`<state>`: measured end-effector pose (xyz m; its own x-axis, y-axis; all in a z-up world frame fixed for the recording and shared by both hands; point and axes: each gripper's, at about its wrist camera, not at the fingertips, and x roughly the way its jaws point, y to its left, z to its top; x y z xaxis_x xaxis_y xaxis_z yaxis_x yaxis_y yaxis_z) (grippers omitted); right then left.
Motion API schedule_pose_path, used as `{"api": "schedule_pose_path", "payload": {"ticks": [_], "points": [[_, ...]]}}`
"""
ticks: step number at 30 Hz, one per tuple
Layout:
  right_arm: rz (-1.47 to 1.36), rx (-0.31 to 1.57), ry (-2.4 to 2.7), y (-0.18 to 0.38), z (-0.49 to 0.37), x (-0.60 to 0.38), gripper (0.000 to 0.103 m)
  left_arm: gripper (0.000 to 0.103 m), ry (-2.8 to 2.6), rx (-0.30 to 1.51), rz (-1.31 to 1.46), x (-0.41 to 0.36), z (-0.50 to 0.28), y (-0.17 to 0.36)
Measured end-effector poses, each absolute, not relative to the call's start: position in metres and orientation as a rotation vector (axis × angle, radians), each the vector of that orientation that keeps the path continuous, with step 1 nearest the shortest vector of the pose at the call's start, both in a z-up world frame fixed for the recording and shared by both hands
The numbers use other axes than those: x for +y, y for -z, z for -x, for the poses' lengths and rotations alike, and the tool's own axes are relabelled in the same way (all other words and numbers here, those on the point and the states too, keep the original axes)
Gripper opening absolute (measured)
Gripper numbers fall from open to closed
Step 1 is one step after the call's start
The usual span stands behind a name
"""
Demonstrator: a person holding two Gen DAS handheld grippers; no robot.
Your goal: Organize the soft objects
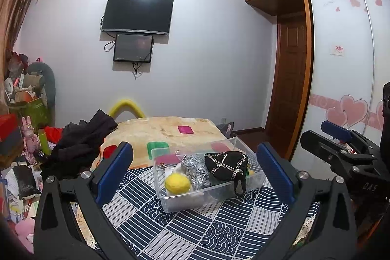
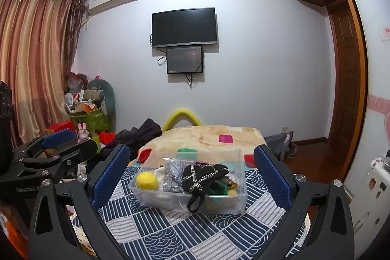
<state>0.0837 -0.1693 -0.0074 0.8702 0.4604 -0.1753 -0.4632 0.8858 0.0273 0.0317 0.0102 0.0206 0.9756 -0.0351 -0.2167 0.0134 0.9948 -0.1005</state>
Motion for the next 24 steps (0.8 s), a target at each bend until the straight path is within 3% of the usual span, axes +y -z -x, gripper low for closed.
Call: {"api": "schedule_pose_path", "payload": {"ticks": [24], "points": [[0.009,0.184,-0.486,0.0098,-0.0830,-0.1700,0.102,0.103,0.021,0.215,0.117,0.0120,-0.0314,-0.0177]]}}
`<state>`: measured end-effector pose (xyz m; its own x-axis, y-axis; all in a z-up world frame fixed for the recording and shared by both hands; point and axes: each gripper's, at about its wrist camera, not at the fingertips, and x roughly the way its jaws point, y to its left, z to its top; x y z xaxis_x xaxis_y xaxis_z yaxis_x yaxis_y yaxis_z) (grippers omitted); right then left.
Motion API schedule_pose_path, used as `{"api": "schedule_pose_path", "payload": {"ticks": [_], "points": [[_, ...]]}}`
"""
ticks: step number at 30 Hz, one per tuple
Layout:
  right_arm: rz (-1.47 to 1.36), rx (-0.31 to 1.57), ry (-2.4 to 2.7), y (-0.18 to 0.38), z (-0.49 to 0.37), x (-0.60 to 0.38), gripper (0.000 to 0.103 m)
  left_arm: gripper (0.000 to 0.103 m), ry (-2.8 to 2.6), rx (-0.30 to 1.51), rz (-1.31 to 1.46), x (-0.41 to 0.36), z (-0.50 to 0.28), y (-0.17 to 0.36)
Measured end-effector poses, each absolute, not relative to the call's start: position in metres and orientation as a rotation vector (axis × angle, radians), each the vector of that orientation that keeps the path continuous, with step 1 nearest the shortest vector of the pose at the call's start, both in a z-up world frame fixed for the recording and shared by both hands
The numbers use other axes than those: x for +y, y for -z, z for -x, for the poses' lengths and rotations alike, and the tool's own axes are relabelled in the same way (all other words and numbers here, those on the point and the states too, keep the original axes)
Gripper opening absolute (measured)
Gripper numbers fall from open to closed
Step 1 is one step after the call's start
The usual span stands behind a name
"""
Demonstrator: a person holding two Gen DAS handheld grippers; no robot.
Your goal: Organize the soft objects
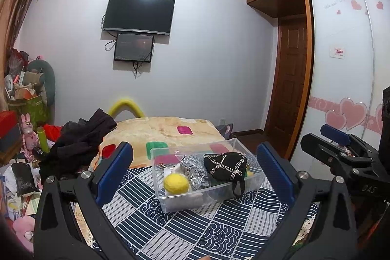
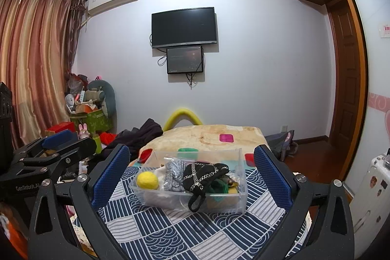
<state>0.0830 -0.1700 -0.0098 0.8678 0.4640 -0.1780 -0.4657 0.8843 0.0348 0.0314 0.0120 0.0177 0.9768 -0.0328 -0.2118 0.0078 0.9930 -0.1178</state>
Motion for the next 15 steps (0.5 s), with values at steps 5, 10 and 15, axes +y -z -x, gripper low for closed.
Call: {"api": "schedule_pose_path", "payload": {"ticks": [5,10,15], "points": [[0.008,0.190,-0.487,0.0106,-0.0816,-0.1695,0.102,0.103,0.029,0.220,0.108,0.0103,-0.0326,-0.0172],[0.003,0.197,-0.490,0.0100,-0.0816,-0.1687,0.102,0.103,0.014,0.205,0.088,0.0069,-0.0297,-0.0177],[0.002,0.199,-0.491,0.0108,-0.0820,-0.1689,0.102,0.103,0.021,0.207,0.083,0.0054,-0.0291,-0.0175]]}}
